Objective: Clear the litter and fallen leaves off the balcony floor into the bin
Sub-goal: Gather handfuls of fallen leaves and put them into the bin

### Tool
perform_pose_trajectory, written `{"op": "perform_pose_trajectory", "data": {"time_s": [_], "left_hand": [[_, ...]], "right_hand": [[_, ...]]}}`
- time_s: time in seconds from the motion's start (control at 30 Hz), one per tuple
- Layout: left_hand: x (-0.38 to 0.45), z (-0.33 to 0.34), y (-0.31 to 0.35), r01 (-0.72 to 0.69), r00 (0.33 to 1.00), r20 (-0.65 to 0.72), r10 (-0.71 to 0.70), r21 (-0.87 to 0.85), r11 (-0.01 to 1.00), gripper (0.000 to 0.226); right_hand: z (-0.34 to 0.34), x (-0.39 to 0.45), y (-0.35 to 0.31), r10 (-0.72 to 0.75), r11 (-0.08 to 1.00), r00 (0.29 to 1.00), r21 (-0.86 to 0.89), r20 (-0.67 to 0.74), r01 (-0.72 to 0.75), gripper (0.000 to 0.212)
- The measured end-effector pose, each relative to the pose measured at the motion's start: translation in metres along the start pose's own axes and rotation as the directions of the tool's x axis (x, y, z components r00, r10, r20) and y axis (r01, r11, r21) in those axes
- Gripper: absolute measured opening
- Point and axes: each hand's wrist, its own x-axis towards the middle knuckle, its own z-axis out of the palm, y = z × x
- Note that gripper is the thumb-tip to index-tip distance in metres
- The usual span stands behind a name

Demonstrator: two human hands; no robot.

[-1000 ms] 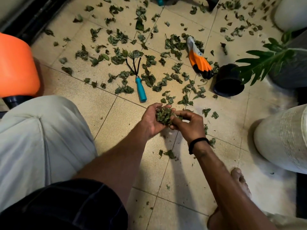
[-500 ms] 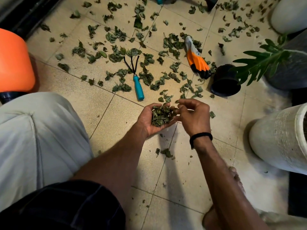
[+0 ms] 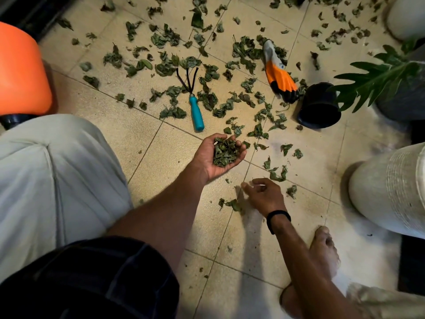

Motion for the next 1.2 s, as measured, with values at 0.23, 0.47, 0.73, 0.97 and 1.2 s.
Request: {"op": "perform_pose_trajectory", "data": {"time_s": [0.23,0.47,0.73,0.97,1.2], "left_hand": [[0.002,-0.004,0.003,-0.032,0.997,-0.074,0.033,0.012,0.999,0.023],[0.003,-0.008,0.004,-0.036,0.996,-0.075,0.039,0.033,0.999,0.024],[0.009,-0.001,-0.010,0.004,0.995,-0.099,0.005,0.091,0.996,0.016],[0.013,-0.004,-0.019,0.048,0.991,-0.133,-0.030,0.133,0.990,0.022],[0.020,0.001,-0.029,0.070,0.985,-0.165,-0.043,0.161,0.984,0.019]], "right_hand": [[0.056,-0.050,0.016,-0.238,0.888,0.967,-0.383,0.091,0.255,0.071],[0.072,-0.041,0.022,-0.498,0.803,0.864,-0.337,0.074,0.492,0.010],[-0.020,0.018,0.028,-0.168,0.986,0.921,-0.040,-0.350,0.164,0.007],[-0.082,0.064,0.061,-0.269,0.907,0.909,-0.400,-0.318,0.129,0.008],[-0.053,0.046,0.061,-0.370,0.808,0.924,-0.524,-0.094,0.270,0.037]]}}
